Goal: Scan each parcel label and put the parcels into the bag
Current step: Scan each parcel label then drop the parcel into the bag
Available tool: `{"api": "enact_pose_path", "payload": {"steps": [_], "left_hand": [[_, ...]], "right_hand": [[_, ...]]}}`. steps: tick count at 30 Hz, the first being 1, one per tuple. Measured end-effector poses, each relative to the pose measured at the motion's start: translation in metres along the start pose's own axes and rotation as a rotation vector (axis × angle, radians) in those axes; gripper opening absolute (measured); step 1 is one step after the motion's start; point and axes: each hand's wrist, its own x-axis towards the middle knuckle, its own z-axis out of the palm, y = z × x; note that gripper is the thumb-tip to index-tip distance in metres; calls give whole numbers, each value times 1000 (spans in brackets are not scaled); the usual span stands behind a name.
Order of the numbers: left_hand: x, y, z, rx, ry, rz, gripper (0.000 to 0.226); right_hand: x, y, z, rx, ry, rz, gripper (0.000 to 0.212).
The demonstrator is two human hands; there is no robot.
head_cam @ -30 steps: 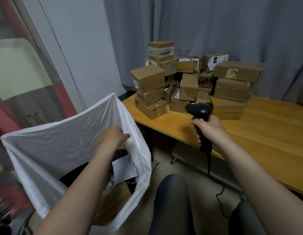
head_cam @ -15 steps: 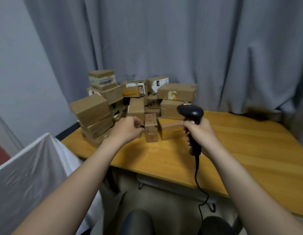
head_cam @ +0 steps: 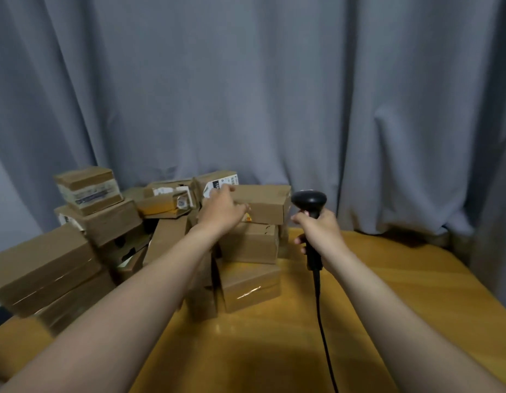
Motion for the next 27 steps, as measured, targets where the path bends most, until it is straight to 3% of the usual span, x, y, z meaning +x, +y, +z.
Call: {"api": "enact_pose_path", "payload": {"steps": [5,8,12,17,21,24,27], "left_hand": [[41,-30,23,-188,67,-308,71],[50,-44,37,-267,46,-345,76],[52,-51,45,-512,62,-305,72],[44,-40,38,-594,200,-254,64],[30,-21,20,-429,290,-43,83],[15,-5,-3,-350,262,86,98],[-7,8,-24,-250,275,191,100]], "right_hand": [[46,20,19,71,-39,74,10],[59,29,30,156,-24,88,8],[63,37,33,184,1,83,14],[58,37,25,163,80,33,14],[42,27,17,138,165,-53,16],[22,10,8,192,232,-108,13],[-3,-10,-1,219,267,-169,9]]}}
